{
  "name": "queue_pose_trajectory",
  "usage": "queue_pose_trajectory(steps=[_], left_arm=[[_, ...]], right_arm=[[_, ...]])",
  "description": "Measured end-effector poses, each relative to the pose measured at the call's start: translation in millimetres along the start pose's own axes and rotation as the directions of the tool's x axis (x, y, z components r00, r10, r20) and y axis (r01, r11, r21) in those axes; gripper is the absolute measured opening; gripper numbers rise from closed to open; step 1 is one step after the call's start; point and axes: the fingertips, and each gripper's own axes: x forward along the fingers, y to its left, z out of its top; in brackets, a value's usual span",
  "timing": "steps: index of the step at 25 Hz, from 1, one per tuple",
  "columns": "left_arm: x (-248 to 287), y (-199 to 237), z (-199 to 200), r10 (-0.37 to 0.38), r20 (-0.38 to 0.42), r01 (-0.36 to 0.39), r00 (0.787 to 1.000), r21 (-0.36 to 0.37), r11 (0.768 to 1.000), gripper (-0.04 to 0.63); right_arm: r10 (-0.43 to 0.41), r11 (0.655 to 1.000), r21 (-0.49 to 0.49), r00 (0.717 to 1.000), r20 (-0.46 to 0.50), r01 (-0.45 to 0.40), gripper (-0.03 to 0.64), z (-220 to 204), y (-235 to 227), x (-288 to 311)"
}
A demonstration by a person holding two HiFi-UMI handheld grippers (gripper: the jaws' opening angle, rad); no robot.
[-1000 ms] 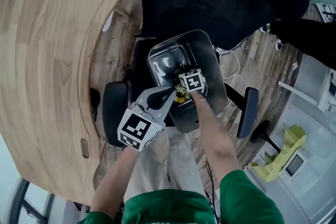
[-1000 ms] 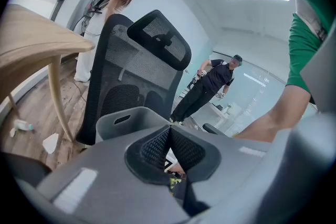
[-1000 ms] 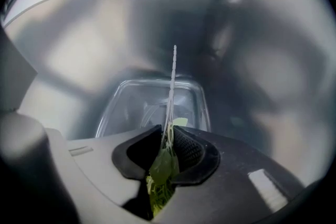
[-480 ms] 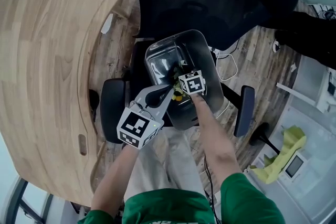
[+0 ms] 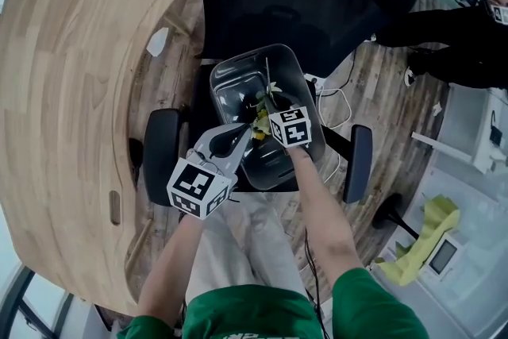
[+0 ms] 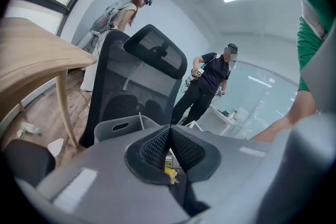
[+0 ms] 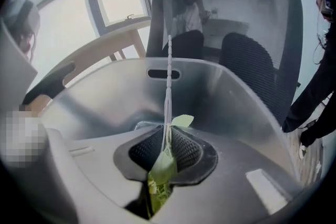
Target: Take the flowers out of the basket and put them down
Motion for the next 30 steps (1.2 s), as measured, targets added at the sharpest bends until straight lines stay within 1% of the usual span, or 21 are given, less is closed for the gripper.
queue_pose_trajectory(steps=[6,11,17,24,30], left_arm=[[-11.8,-10.4,25.2,0.047,0.054,-0.048,0.997,0.017,0.999,0.017],[-21.0,-28.8,52.6,0.063,0.100,-0.067,0.993,0.037,0.997,0.018],[-31.5,-55.9,92.6,0.069,0.134,-0.082,0.989,0.095,0.992,0.017],[-47.6,-103.2,148.3,0.063,0.192,-0.091,0.979,0.142,0.986,0.017],[-49.8,-138.0,169.0,0.065,0.204,-0.099,0.977,0.161,0.982,0.017]], right_arm=[[-0.003,1.000,-0.009,0.992,0.126,0.004,0.052,43.3,0.7,-54.9],[-0.013,1.000,-0.001,0.973,0.231,0.014,0.052,82.0,-0.3,-106.4],[-0.022,1.000,-0.002,0.947,0.320,0.024,0.051,125.1,-7.0,-169.3],[-0.042,0.999,0.034,0.896,0.441,0.030,0.051,170.8,-12.9,-270.2],[-0.047,0.999,0.048,0.848,0.528,0.026,0.052,198.8,-23.9,-352.0]])
